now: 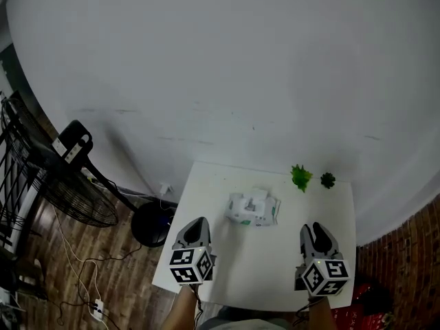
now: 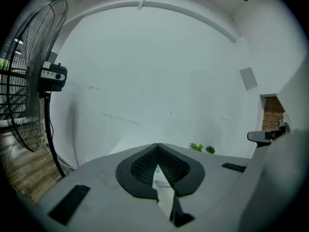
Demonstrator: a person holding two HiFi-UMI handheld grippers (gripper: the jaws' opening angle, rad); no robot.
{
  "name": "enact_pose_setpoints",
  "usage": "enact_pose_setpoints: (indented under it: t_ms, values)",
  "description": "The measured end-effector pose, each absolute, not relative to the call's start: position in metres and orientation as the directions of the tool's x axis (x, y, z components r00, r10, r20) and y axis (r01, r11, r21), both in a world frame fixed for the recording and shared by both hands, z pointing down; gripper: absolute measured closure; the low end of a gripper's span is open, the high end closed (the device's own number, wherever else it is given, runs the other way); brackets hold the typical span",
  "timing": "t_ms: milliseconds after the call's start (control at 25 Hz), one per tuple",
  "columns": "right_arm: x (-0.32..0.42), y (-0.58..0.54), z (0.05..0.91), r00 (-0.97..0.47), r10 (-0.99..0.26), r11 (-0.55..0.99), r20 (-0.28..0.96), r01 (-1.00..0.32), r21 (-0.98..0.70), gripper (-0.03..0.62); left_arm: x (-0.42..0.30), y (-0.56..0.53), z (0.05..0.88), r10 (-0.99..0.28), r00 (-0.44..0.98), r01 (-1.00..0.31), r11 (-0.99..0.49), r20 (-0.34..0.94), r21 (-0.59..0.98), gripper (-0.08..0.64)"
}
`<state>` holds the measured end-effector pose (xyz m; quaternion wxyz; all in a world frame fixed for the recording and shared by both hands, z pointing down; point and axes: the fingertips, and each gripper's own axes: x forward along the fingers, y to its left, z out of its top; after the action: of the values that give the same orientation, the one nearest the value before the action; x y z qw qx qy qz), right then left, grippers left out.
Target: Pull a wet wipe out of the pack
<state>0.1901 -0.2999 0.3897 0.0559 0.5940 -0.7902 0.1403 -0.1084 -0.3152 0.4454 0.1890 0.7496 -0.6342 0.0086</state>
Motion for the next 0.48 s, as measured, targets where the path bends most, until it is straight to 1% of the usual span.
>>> enact_pose_setpoints:
  t_ms: [240, 480]
  values:
    - [0.190, -0.311, 0.398, -0.343, -0.893, 0.318, 0.291, -0.939, -0.132, 0.462, -0.112, -0.308, 0.454, -0.952, 0.146, -0.960, -0.071, 0.269, 0.271, 0.558]
    - [0.178, -0.325, 0.410, -0.440, -0.832, 0.435, 0.337, -0.895, -0.096, 0.462, -0.125, -0.296, 0.461, -0.955, 0.082, -0.969, -0.011, 0.284, 0.245, 0.558]
